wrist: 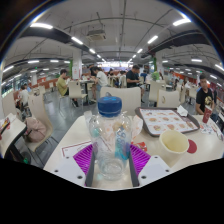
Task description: Pour water
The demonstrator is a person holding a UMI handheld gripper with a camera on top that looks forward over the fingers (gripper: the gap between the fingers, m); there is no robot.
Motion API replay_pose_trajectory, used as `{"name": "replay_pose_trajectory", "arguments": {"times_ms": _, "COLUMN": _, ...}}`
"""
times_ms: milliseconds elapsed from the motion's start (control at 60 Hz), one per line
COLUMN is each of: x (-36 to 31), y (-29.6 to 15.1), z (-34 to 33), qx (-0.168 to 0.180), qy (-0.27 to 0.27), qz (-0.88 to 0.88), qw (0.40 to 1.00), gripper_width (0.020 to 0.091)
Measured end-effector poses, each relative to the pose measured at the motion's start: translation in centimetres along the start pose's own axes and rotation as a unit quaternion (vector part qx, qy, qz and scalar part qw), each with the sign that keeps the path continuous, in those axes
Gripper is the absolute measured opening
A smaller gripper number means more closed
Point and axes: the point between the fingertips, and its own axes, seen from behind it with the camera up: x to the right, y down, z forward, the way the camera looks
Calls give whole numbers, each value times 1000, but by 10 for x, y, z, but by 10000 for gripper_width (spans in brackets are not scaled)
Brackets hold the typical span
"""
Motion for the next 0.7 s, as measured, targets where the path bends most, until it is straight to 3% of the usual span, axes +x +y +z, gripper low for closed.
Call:
{"name": "replay_pose_trajectory", "arguments": {"times_ms": 217, "x": 1, "y": -1, "z": 0, "qx": 0, "qy": 3, "qz": -17, "qw": 1000, "gripper_width": 387}}
{"name": "replay_pose_trajectory", "arguments": {"times_ms": 350, "x": 0, "y": -32, "z": -18, "qx": 20, "qy": -4, "qz": 6, "qw": 1000, "gripper_width": 385}}
{"name": "replay_pose_trajectory", "arguments": {"times_ms": 467, "x": -5, "y": -84, "z": -40, "qx": 48, "qy": -56, "qz": 116, "qw": 990, "gripper_width": 386}}
{"name": "replay_pose_trajectory", "arguments": {"times_ms": 583, "x": -1, "y": -128, "z": -54, "qx": 47, "qy": -121, "qz": 328, "qw": 936, "gripper_width": 388}}
{"name": "replay_pose_trajectory", "arguments": {"times_ms": 700, "x": 9, "y": -150, "z": -61, "qx": 27, "qy": -173, "qz": 535, "qw": 826, "gripper_width": 385}}
